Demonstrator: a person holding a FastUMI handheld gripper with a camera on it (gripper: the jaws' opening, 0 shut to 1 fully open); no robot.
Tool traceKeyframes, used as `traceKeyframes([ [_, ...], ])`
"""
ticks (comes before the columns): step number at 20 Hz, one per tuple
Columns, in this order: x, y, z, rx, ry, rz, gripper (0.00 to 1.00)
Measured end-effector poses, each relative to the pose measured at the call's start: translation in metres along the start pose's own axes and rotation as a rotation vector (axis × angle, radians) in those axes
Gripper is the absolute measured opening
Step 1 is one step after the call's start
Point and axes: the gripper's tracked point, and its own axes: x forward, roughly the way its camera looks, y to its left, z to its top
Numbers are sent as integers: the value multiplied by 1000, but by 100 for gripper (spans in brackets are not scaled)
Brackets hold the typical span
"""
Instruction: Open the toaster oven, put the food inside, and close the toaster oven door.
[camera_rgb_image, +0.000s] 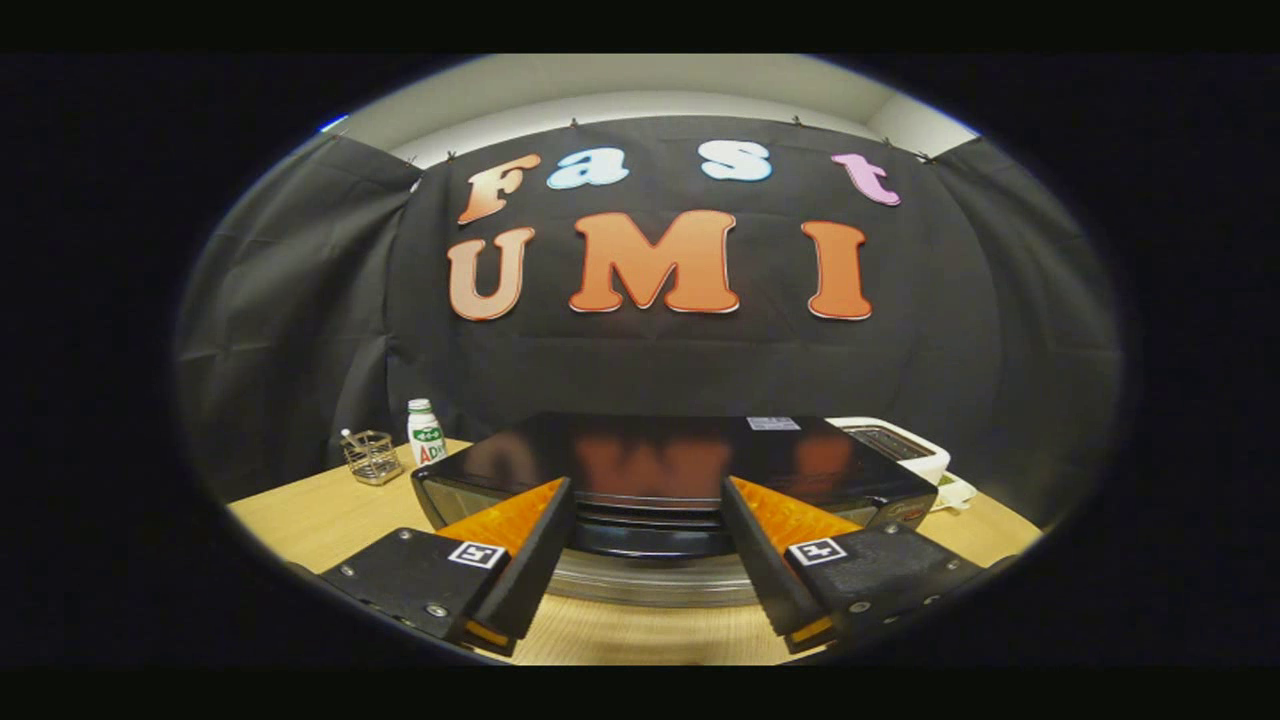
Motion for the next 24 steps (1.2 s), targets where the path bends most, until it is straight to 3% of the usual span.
traceKeyframes([
  [2, -9, 3, -3, 1, -10, 14, 78],
  [14, -90, 23, -53, -43, 86, 147, 77],
  [21, -116, 25, -107, 82, 276, 261, 77],
  [24, -116, 16, -121, 116, 334, 258, 78],
])
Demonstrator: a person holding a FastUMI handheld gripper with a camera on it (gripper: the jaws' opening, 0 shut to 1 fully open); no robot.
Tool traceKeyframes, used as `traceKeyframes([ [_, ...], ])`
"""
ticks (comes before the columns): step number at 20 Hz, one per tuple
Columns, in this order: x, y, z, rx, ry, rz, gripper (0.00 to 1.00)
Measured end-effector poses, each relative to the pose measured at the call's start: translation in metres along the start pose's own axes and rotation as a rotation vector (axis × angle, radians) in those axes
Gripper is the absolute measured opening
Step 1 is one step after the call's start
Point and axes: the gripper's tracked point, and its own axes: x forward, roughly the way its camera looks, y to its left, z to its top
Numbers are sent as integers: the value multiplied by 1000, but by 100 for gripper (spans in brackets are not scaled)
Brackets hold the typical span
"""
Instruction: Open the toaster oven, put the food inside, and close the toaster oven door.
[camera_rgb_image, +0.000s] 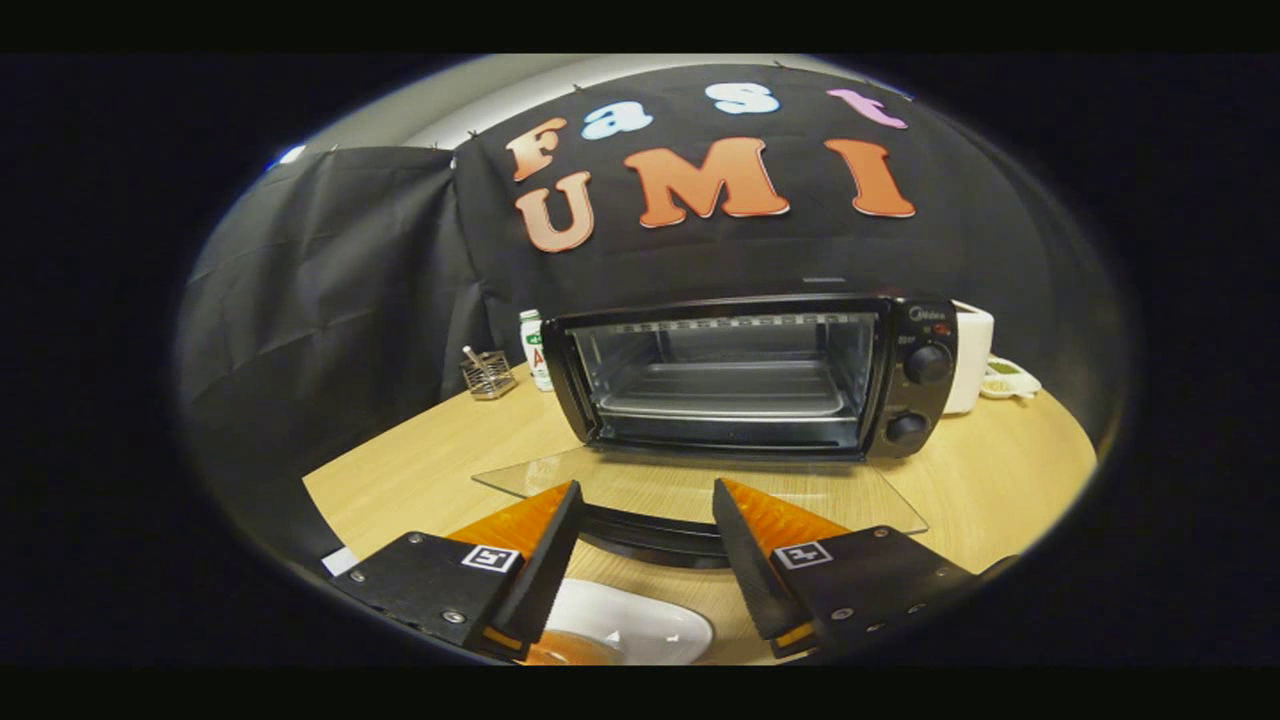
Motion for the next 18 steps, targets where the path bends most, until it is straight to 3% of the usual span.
traceKeyframes([
  [7, 4, -24, -37, 29, 87, -24, 74],
  [12, -7, -31, -36, 36, 62, -19, 70],
  [15, -31, -23, -31, 29, 25, 7, 79],
  [18, -63, 2, -38, 17, 2, 91, 87],
])
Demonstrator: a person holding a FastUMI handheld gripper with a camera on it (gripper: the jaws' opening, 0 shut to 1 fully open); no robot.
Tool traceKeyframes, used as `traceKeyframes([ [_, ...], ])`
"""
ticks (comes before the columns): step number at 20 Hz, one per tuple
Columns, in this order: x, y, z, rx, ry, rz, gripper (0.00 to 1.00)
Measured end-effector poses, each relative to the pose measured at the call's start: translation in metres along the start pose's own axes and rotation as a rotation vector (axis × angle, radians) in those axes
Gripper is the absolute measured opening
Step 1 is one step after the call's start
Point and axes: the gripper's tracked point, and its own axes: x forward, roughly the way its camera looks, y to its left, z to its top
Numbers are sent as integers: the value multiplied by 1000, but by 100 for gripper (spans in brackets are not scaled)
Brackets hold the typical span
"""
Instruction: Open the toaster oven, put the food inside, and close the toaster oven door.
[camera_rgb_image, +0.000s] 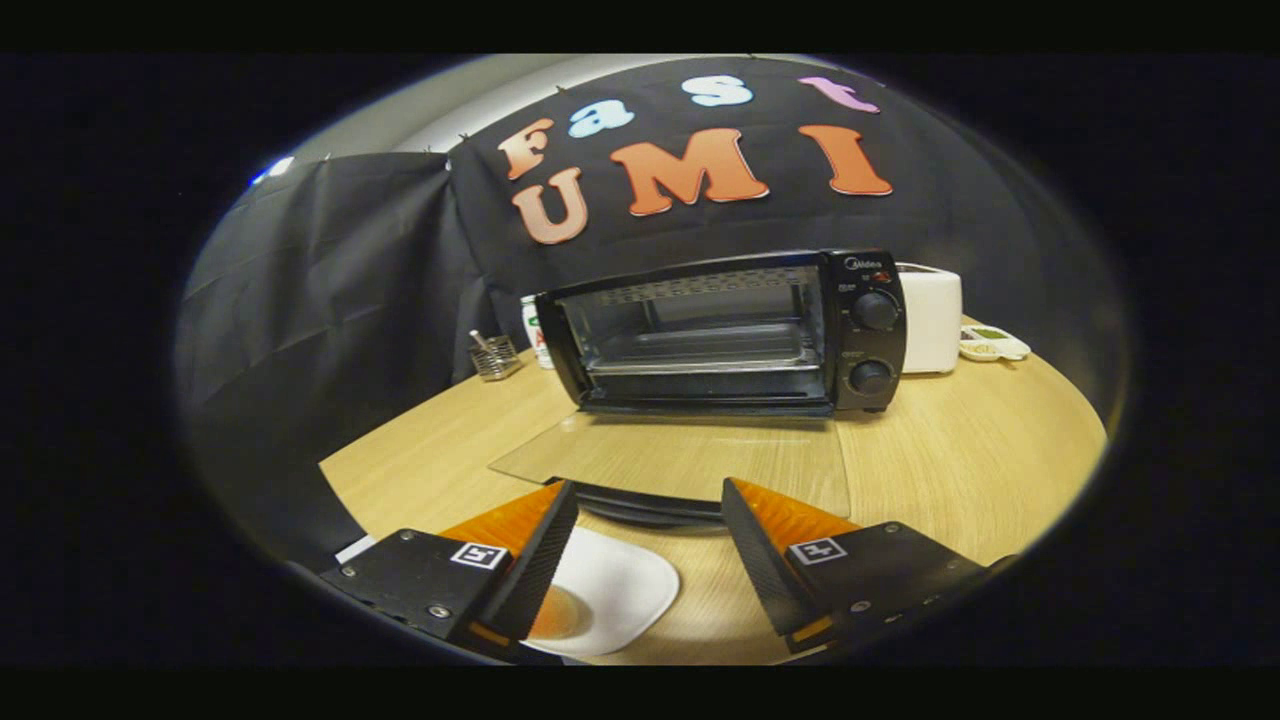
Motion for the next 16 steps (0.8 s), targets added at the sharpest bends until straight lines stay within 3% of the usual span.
traceKeyframes([
  [3, -21, 25, -22, -30, 37, 68, 95],
  [8, -39, 51, -63, -70, 146, 160, 99],
  [16, -36, 59, -90, -77, 240, 168, 98],
])
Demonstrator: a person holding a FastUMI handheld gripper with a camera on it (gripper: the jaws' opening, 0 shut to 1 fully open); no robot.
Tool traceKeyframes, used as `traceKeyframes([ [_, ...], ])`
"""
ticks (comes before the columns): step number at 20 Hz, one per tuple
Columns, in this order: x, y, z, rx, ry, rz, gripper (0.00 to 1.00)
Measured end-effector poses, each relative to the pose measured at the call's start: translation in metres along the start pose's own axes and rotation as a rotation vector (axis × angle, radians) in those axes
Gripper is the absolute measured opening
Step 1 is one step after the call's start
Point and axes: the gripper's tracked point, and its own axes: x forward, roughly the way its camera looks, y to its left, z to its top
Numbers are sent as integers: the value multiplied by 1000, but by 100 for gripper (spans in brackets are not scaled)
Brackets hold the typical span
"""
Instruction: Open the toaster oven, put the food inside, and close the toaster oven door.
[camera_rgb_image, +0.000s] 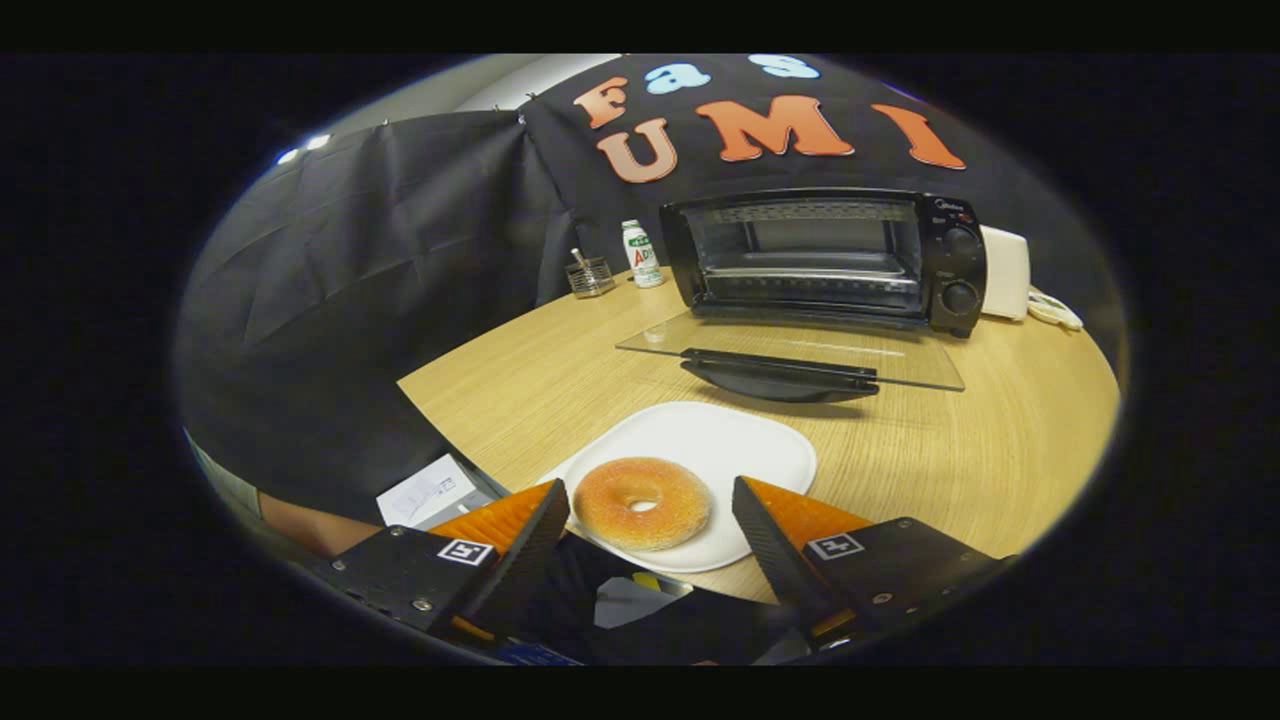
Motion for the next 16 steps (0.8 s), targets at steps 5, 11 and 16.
traceKeyframes([
  [5, 7, 1, -5, -33, 25, -18, 92],
  [11, 9, -11, 0, 87, 27, -21, 65],
  [16, 0, -2, 26, 197, -58, 49, 55],
])
